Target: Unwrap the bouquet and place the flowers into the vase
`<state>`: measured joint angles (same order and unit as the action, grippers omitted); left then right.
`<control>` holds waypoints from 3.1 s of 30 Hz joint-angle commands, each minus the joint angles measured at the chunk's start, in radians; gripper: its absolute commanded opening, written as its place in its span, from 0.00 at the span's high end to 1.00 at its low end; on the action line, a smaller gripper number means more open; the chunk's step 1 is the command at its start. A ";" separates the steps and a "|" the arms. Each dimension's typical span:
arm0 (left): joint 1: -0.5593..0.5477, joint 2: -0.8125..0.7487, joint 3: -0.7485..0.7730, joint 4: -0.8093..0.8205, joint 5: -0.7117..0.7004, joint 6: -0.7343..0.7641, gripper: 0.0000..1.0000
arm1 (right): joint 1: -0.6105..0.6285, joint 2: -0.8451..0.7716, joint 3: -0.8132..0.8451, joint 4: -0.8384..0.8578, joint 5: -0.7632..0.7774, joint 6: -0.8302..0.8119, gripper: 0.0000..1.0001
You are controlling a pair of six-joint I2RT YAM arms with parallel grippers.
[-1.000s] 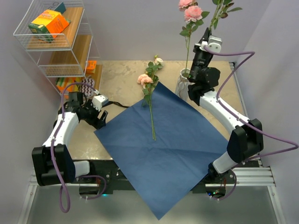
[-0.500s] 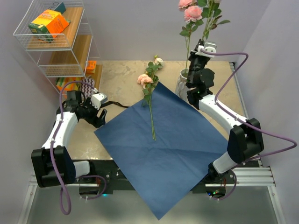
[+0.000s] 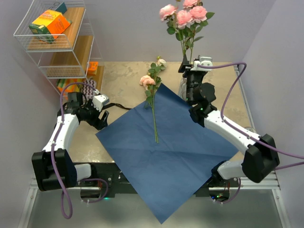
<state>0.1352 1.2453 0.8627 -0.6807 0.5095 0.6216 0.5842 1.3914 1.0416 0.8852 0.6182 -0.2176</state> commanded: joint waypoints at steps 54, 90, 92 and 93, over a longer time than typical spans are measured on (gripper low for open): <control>0.021 -0.033 0.010 0.023 -0.003 0.004 0.15 | 0.172 0.661 0.399 -0.994 -0.290 0.521 0.91; 0.029 -0.046 -0.005 0.026 0.007 0.010 0.15 | 0.310 0.710 0.502 -1.051 -0.526 0.543 0.74; 0.029 -0.047 -0.005 0.024 0.012 0.012 0.15 | 0.310 0.718 0.515 -1.060 -0.519 0.529 0.70; 0.030 -0.047 -0.005 0.021 0.015 0.012 0.15 | 0.310 0.727 0.524 -1.069 -0.515 0.524 0.68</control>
<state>0.1505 1.2179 0.8558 -0.6716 0.4980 0.6220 0.8902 2.1223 1.4952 -0.1669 0.0917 0.3355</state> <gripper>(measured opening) 0.852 0.291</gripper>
